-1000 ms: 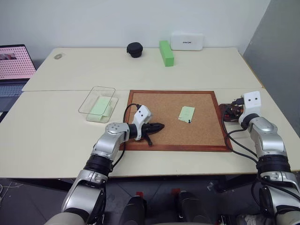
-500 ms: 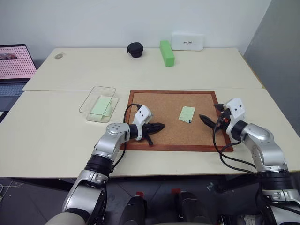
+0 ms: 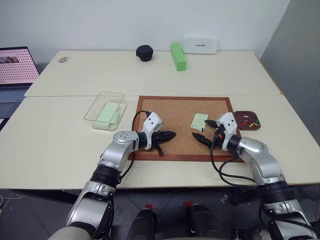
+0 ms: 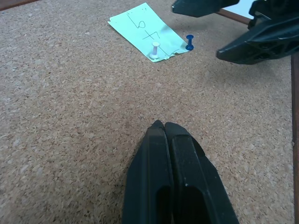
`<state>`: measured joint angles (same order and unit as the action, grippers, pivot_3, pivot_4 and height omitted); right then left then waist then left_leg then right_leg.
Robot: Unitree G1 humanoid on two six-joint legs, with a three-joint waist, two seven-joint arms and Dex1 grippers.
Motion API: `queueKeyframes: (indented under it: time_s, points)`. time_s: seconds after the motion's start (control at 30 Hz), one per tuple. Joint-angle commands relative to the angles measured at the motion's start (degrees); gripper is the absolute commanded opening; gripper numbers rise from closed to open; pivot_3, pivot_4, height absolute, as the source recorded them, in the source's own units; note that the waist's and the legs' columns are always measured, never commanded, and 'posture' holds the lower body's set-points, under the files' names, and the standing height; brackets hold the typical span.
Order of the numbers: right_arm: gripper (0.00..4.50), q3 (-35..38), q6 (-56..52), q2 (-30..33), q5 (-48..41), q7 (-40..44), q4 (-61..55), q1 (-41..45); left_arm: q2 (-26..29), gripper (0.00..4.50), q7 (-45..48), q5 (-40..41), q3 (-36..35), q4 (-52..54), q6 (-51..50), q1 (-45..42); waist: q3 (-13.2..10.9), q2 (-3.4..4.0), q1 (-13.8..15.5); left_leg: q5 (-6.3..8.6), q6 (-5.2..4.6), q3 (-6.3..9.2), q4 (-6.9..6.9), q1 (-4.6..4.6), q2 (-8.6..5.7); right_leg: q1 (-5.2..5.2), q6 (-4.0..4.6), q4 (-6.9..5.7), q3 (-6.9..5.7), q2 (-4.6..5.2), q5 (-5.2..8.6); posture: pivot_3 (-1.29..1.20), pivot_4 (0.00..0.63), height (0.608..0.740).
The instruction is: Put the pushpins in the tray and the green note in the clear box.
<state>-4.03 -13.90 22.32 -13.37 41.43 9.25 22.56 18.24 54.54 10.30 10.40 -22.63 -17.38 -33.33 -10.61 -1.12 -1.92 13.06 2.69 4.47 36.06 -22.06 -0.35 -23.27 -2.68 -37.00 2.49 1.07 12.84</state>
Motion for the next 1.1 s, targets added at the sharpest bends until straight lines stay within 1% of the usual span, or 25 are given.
queueKeyframes:
  time_s: [0.03, 0.07, 0.1, 0.2, 0.23, 0.3, 0.37, 0.5, 0.73, 0.77, 0.9, 1.1]
  points:
    - [4.3, -0.4, 2.8, -0.6, 1.0, 0.9, 2.5, 1.6, 0.3, 0.0, 0.1, -0.7, 0.5, 0.3, -1.0, 0.5, 0.0, 0.0, 0.0, 0.0, 0.0, 0.0, 0.0, 0.0, -0.01, 0.0, 0.0, 0.0, 0.0, 0.0, 0.0, 0.0, 0.15, 0.74]
    - [4.11, -0.3, 2.8, -0.9, 0.9, 1.0, 3.3, 1.9, 0.4, 0.0, 0.1, -0.6, 0.5, 0.4, -1.0, 0.5, 0.0, 0.0, 0.0, 0.0, 0.0, 0.0, 0.0, 0.0, -0.01, 0.0, 0.0, 0.0, 0.0, 0.0, 0.0, 0.0, 0.15, 0.74]
    - [4.05, -0.3, 3.0, -1.2, 1.0, 1.0, 4.2, 2.1, 0.4, 0.0, 0.1, -0.7, 0.5, 0.5, -1.0, 0.6, 0.0, 0.0, 0.0, 0.0, 0.0, 0.0, 0.0, -0.01, -0.01, 0.0, 0.0, 0.0, 0.0, 0.0, 0.0, 0.0, 0.15, 0.74]
    - [3.33, -0.3, 3.8, -1.6, 1.3, 1.0, 5.8, 2.6, 0.3, 0.0, 0.0, -0.6, 0.5, 0.7, -1.2, 0.6, 0.0, 0.0, 0.0, 0.0, 0.0, 0.0, -0.01, 0.0, 0.0, 0.0, 0.0, 0.0, 0.0, 0.0, 0.0, 0.0, 0.15, 0.74]
    - [3.17, -0.5, 4.1, -1.7, 1.6, 0.9, 6.3, 2.8, 0.3, 0.0, 0.0, -0.5, 0.5, 0.9, -1.4, 0.6, 0.0, 0.0, 0.0, 0.0, 0.0, 0.0, -0.01, 0.0, 0.0, 0.0, 0.0, 0.0, 0.0, 0.0, 0.0, 0.0, 0.15, 0.74]
    - [2.73, -0.6, 4.6, -2.0, 2.0, 0.6, 7.1, 3.2, 0.2, 0.0, 0.0, -0.4, 0.5, 1.2, -1.7, 0.6, 0.0, 0.0, -0.1, 0.0, 0.0, 0.0, 0.0, 0.0, 0.0, 0.0, 0.0, 0.0, 0.01, 0.0, 0.0, 0.0, 0.15, 0.74]
    - [2.2, -0.6, 4.9, -2.1, 2.2, 0.6, 7.5, 3.4, 0.2, 0.0, 0.0, -0.4, 0.5, 1.3, -1.8, 0.6, 0.0, 0.0, -0.1, 0.0, 0.0, 0.0, 0.0, 0.01, 0.0, 0.0, 0.0, 0.0, 0.0, 0.0, 0.0, 0.0, 0.15, 0.74]
    - [1.53, -0.1, 5.6, -2.1, 3.1, -0.1, 8.1, 3.7, 0.3, 0.0, 0.0, -0.4, 0.5, 1.4, -1.8, 0.9, 0.0, 0.0, -0.1, 0.0, 0.0, 0.0, 0.0, 0.0, 0.0, 0.0, 0.0, -0.01, 0.01, 0.0, 0.0, 0.0, 0.15, 0.74]
    - [0.1, 0.3, 6.5, -1.6, 4.4, -1.1, 9.3, 3.7, 0.2, 0.0, 0.7, 0.3, 0.5, 2.5, -2.4, 1.0, 0.0, 0.0, 0.0, 0.0, 0.0, 0.0, -0.01, 0.0, 0.0, 0.0, 0.0, 0.0, 0.01, 0.0, 0.0, 0.0, 0.15, 0.74]
    - [0.01, 0.3, 6.5, -1.5, 4.5, -1.2, 9.3, 3.7, 0.1, 0.0, 0.7, 0.3, 0.5, 2.6, -2.5, 1.0, 0.0, 0.0, -0.1, 0.0, 0.0, 0.0, -0.01, 0.0, 0.0, 0.0, 0.0, 0.0, 0.01, 0.0, 0.0, 0.0, 0.15, 0.74]
    - [0.01, 0.5, 6.0, -1.4, 4.6, -1.4, 7.4, 4.1, 0.2, 0.0, 0.8, 0.1, 0.6, 2.4, -2.5, 0.9, 0.0, 0.0, -0.1, 0.0, 0.0, 0.0, -0.01, 0.0, 0.0, 0.0, 0.0, 0.0, 0.01, 0.0, 0.0, 0.0, 0.15, 0.74]
    - [0.01, 2.4, 2.8, -1.6, 2.2, -2.1, 1.3, 3.7, 0.4, 0.0, 0.9, 0.1, 0.7, 3.1, -3.1, 1.3, 0.0, 0.0, -0.1, 0.0, 0.0, 0.0, 0.0, 0.0, 0.0, -0.01, 0.0, -0.01, 0.02, 0.0, 0.0, 0.0, 0.15, 0.74]
